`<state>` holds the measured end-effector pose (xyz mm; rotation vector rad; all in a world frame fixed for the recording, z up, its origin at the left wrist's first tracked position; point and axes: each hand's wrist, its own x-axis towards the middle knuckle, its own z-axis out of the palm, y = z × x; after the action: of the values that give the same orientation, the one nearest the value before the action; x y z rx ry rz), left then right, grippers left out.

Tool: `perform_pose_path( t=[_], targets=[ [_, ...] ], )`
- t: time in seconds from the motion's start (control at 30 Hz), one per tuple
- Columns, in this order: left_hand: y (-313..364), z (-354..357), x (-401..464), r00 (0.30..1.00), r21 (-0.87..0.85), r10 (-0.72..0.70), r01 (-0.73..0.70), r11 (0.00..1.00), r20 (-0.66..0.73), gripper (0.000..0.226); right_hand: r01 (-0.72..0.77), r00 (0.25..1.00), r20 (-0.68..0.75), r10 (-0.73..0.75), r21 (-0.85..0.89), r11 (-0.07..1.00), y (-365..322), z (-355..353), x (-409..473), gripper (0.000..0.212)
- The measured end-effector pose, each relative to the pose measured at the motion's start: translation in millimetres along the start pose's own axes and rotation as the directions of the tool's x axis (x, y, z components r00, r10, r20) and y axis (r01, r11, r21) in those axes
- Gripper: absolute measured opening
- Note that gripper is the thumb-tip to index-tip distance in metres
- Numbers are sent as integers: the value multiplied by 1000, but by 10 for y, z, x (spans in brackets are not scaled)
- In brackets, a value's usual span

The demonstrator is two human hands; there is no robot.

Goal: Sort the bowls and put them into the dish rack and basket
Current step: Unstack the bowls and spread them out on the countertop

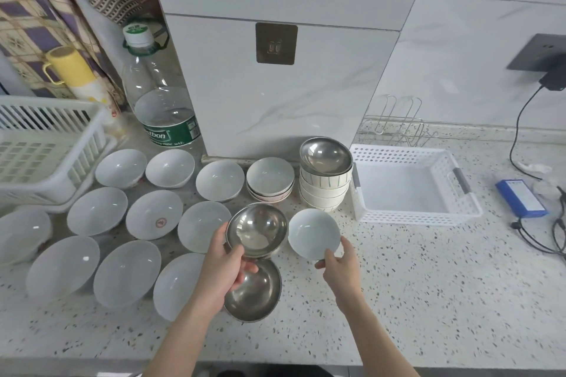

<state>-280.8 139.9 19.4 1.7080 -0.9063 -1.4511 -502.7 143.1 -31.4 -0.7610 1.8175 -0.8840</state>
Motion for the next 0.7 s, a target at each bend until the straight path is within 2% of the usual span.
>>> perform_pose_path(
  t=[0.1,0.17,0.27,0.37,0.5,0.6,0.7],
  targets=[
    [-35,71,-28,998,92,3,-10,996,69,52,53,997,-52,-58,-81,995,-11,-74,-87,63],
    [-67,126,-69,987,173,17,-45,984,159,52,133,985,-93,-143,-108,985,-12,-168,-187,50],
    [-135,240,-173,950,314,14,-117,942,313,54,199,980,31,-198,-55,978,32,-319,-339,28],
    [-221,382,-272,918,366,-21,-137,920,396,59,209,965,177,-194,-67,976,105,-415,-456,21],
    [-321,512,-327,901,445,-38,-176,878,431,60,199,971,166,-170,-175,964,263,-511,-449,18],
    [-363,532,-336,872,605,-127,-215,767,472,80,201,969,190,-161,-218,955,370,-544,-432,21],
    [-399,547,-329,872,699,-140,-270,662,469,109,202,968,201,-152,-261,944,461,-558,-407,23]
  ],
)
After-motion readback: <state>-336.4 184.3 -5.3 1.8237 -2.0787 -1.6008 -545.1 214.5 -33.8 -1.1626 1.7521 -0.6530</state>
